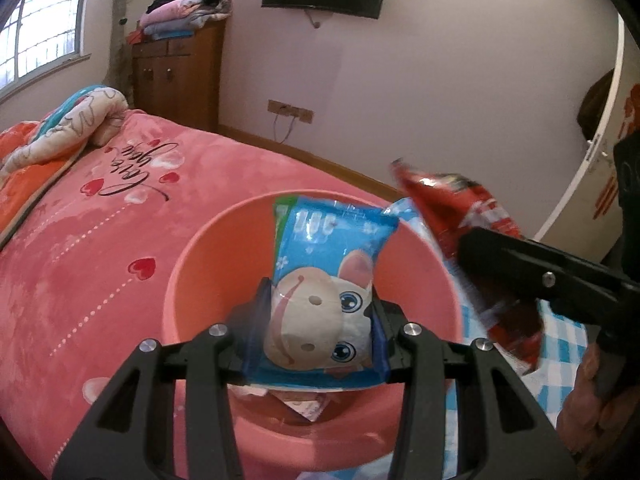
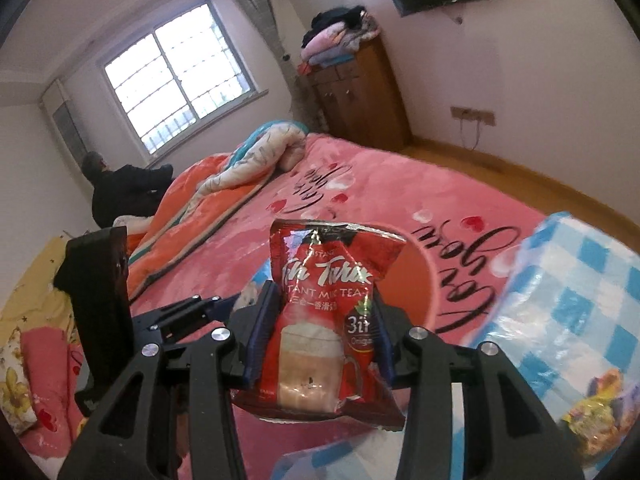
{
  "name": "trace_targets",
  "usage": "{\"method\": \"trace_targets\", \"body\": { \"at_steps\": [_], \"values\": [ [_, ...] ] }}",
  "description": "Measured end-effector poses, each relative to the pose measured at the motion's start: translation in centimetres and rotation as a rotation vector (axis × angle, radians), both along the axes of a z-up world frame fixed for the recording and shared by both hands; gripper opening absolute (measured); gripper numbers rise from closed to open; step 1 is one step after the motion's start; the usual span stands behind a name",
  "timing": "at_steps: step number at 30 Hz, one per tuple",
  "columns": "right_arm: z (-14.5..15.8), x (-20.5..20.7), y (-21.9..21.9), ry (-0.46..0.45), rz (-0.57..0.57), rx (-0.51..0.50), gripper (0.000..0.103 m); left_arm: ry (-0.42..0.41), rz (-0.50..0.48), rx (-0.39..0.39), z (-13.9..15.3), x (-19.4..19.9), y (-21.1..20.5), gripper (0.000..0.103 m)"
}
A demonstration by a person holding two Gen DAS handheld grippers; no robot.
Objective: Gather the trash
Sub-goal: 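Carry the blue pack in the left tool while the right tool carries the red bag to the bucket, then open both tools over the pink bucket and move back toward the table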
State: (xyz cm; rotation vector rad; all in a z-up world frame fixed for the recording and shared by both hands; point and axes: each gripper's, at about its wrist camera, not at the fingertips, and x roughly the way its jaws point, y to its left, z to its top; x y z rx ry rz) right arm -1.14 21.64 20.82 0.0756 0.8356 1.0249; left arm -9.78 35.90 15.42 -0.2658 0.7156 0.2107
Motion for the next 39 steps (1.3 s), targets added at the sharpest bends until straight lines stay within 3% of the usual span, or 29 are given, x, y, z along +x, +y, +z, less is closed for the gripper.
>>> {"method": "trace_targets", "body": {
  "at_steps": [1,3,4,10,21,30,39],
  "values": [
    [-0.3,0.2,0.1,0.011,-0.012,-0.001,0.054,-0.003,0.012,0.023,-0.1,0.0,-0.1,0.063],
    [-0.5,0.3,-0.1,0.005,-0.035,0.012,0.065,-0.021,0.019,0.047,0.0,-0.2,-0.3,0.075],
    [-0.4,0.1,-0.4,-0.012,-0.052,0.013,0.072,-0.021,0.02,0.051,0.0,-0.2,-0.3,0.077],
    [0.4,-1.0,-4.3,-0.109,-0.158,0.023,0.088,-0.037,0.047,0.035,0.0,-0.3,-0.3,0.082],
    [-1.1,-4.2,-10.3,-0.176,-0.283,-0.025,0.092,-0.095,-0.013,0.037,0.9,-1.4,-3.1,0.088],
    [-3.0,-6.7,-13.9,-0.234,-0.352,-0.11,0.092,-0.089,-0.1,0.023,0.4,-1.3,-6.6,0.089],
    [-4.8,-8.5,-18.1,-0.217,-0.423,-0.15,0.093,-0.08,-0.188,0.023,-0.4,-1.9,-10.2,0.09]
  ]
}}
